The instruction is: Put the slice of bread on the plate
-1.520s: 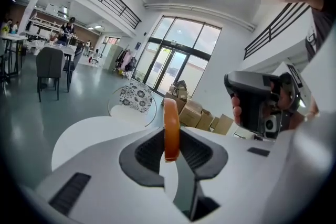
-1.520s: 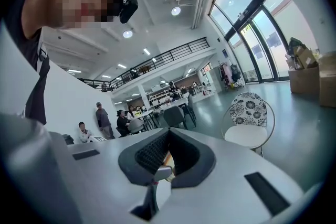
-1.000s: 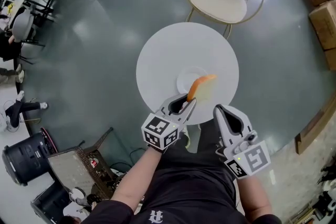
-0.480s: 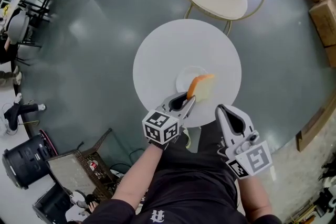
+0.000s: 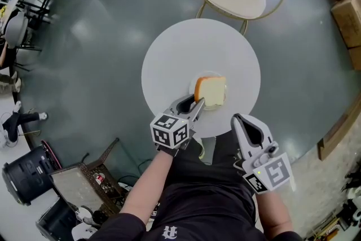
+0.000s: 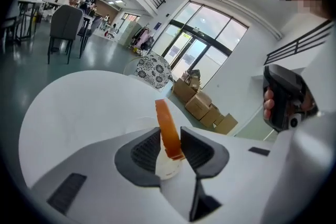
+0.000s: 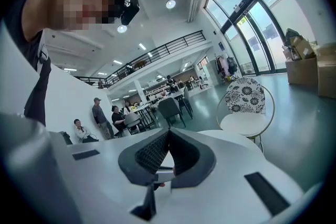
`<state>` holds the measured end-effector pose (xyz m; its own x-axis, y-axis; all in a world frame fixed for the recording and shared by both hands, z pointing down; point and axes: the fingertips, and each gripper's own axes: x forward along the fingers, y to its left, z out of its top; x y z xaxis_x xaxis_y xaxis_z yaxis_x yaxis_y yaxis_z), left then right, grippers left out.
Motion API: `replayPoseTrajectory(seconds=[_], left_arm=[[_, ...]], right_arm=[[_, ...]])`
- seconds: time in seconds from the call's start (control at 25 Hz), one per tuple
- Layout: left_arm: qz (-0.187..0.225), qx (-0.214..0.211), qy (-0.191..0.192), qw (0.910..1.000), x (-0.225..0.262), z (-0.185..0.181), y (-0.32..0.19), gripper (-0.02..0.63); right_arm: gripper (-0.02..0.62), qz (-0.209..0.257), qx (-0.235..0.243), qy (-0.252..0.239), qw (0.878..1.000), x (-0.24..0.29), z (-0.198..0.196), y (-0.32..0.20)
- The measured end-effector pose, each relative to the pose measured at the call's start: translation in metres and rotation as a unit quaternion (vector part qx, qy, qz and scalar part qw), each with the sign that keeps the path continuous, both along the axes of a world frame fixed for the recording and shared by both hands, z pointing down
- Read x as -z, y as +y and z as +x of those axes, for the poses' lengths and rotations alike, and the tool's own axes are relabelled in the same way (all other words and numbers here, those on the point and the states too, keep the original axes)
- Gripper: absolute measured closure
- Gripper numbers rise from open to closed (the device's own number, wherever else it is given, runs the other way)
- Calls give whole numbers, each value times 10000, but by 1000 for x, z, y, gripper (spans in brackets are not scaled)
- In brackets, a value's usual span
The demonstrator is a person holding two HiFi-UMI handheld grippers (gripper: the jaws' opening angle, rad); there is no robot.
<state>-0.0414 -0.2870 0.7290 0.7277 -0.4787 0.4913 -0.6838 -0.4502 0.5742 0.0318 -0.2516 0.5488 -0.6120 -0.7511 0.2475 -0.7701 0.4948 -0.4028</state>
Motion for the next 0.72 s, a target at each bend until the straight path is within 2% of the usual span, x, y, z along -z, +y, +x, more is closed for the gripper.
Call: replayPoseTrajectory(seconds=[0.08, 0.2, 0.36, 0.52, 0.72], left_arm=[[95, -77, -285, 9995, -6, -4, -3, 488], [167, -308, -712, 9968, -19, -7, -3, 428], [222, -536, -1066, 9926, -35, -11, 0, 386], [195, -667, -1272, 9894, -50, -14, 0, 365], [127, -783, -1342, 9878, -59, -18, -2, 360]], right_arm=[[592, -14, 4, -3, 10000, -2, -1, -1], [594, -28, 18, -22, 10000, -4, -2, -2], [594, -31, 67, -21, 10000, -7, -6, -3], [592, -32, 113, -23, 9999, -11, -8, -6], [594, 6, 128, -27, 9999, -12, -10, -9]])
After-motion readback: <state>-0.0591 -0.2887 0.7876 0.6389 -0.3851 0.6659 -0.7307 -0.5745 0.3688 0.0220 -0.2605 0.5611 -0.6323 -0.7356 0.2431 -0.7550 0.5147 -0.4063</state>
